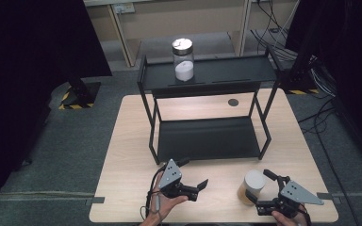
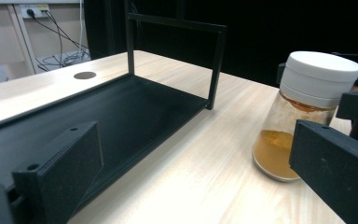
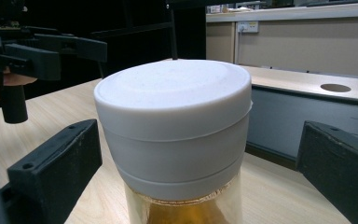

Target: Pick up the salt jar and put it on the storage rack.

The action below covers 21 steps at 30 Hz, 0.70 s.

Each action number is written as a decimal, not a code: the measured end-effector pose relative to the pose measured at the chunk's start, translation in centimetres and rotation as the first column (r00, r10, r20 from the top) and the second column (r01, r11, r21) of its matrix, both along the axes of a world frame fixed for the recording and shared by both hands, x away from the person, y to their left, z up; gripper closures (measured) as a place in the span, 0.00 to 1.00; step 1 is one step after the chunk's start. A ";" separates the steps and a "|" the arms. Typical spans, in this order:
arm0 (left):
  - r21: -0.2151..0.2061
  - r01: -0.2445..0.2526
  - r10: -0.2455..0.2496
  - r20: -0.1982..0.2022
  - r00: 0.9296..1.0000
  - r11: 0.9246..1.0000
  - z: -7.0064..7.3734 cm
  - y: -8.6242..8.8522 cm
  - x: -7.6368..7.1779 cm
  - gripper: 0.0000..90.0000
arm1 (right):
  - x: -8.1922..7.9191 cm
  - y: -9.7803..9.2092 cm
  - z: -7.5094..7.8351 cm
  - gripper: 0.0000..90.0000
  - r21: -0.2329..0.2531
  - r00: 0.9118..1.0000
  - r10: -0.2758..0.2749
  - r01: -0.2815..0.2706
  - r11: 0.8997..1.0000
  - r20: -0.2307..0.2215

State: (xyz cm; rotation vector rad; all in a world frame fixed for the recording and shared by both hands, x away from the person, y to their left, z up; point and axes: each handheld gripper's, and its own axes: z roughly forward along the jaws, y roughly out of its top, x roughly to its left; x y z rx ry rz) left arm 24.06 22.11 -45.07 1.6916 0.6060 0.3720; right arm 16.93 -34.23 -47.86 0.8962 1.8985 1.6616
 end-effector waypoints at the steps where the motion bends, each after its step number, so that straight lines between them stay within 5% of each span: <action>1: 0.005 -0.001 0.001 0.000 1.000 1.000 -0.1 0.0 -0.1 0.02 | 0.0 0.0 0.0 0.00 -0.001 1.000 0.000 0.000 1.000 0.001; 21: 0.017 -0.004 0.005 -0.004 1.000 1.000 -1.0 0.1 -0.5 0.02 | 0.0 0.0 0.0 0.00 -0.003 1.000 0.001 -0.001 1.000 -0.003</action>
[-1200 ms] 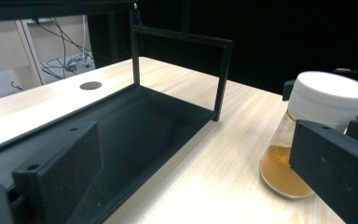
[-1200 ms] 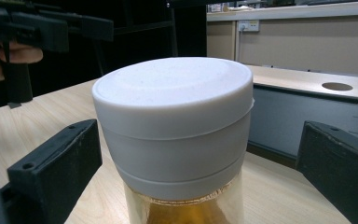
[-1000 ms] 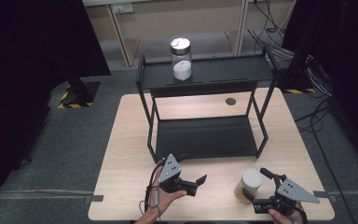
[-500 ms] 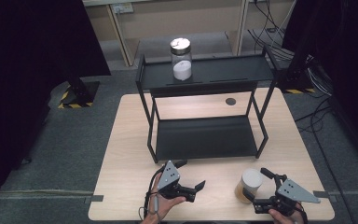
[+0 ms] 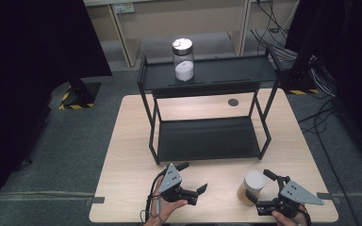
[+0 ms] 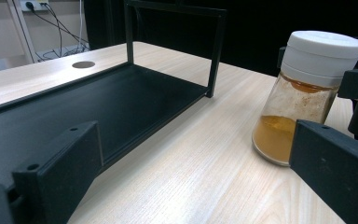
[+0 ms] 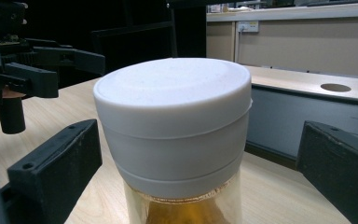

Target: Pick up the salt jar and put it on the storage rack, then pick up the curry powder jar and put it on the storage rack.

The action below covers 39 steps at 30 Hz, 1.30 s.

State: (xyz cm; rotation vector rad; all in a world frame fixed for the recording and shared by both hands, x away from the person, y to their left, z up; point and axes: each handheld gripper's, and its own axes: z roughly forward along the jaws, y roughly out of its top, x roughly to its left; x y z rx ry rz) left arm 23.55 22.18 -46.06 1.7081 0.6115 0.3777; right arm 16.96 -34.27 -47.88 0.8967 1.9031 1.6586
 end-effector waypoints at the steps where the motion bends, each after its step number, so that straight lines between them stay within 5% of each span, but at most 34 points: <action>1: 0.001 0.000 0.000 0.000 1.000 1.000 0.0 0.0 0.0 0.02 | 0.0 0.0 0.0 0.00 -0.001 1.000 0.001 -0.001 1.000 0.001; 39: 0.002 0.014 -0.014 -0.011 1.000 1.000 -0.3 -0.1 0.1 0.02 | 0.2 0.4 0.0 0.03 -0.020 1.000 0.004 -0.004 1.000 0.007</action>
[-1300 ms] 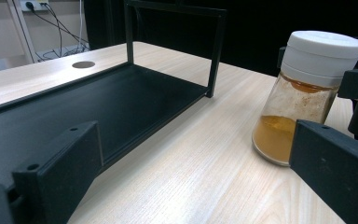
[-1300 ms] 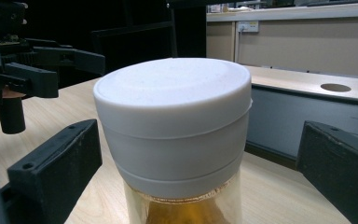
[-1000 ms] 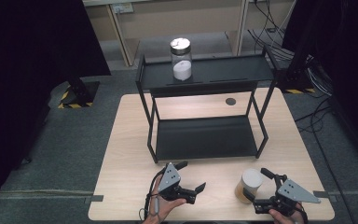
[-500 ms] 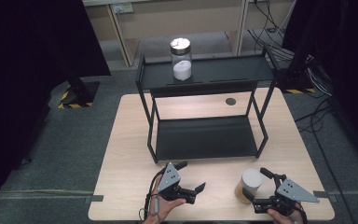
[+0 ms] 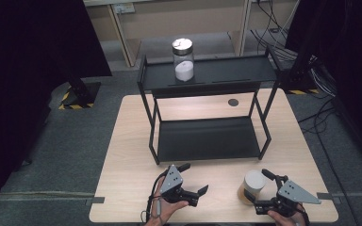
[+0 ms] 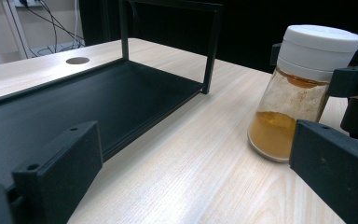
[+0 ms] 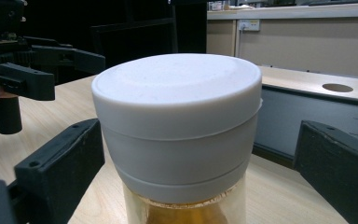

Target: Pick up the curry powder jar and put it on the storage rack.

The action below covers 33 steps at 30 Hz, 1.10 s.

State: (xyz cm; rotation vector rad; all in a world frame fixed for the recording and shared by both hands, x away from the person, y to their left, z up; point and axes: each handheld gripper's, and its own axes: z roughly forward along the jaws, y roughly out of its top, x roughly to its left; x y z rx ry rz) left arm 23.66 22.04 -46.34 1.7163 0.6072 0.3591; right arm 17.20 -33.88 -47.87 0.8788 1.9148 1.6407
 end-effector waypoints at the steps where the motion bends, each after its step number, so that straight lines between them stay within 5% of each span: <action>1: -0.001 0.000 0.000 -0.001 1.000 1.000 0.0 0.0 0.0 0.02 | 0.0 0.0 0.0 0.05 -0.002 1.000 0.002 -0.002 1.000 0.001; 24: 0.000 -0.001 0.001 -0.010 1.000 1.000 -0.1 0.0 0.1 0.02 | 0.1 0.3 0.5 0.38 -0.076 1.000 0.029 -0.030 0.997 -0.006; 33: 0.000 -0.002 0.002 -0.012 1.000 1.000 -0.2 0.0 0.1 0.02 | -0.2 0.7 0.8 0.39 -0.092 1.000 0.020 -0.019 0.996 0.007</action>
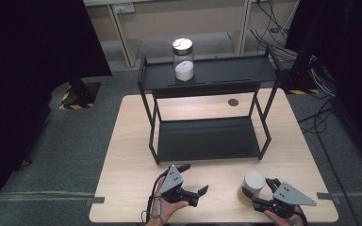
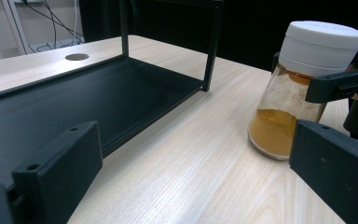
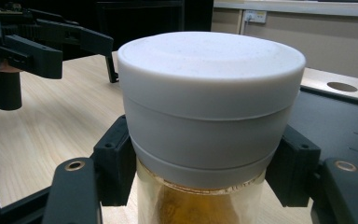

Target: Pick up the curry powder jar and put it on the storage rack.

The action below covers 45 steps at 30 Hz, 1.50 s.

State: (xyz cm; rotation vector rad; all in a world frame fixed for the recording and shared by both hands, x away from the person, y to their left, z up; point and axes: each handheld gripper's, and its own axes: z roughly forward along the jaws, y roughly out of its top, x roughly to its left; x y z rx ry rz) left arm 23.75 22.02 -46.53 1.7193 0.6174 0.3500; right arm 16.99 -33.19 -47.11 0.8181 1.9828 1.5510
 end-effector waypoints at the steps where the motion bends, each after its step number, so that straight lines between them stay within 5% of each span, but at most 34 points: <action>1: 0.000 0.000 0.000 -0.001 1.000 1.000 0.0 0.0 0.0 0.02 | 0.0 0.0 0.0 0.39 0.002 1.000 -0.003 0.003 1.000 -0.001; 26: -0.005 -0.004 0.004 -0.003 1.000 1.000 -0.1 0.1 0.1 0.02 | 0.4 0.1 1.7 0.39 0.015 1.000 0.017 -0.017 1.000 0.005; 45: -0.006 -0.005 0.005 -0.004 1.000 1.000 -0.1 0.2 0.2 0.02 | 2.9 0.9 6.0 0.39 -0.005 0.997 0.070 -0.070 0.998 0.032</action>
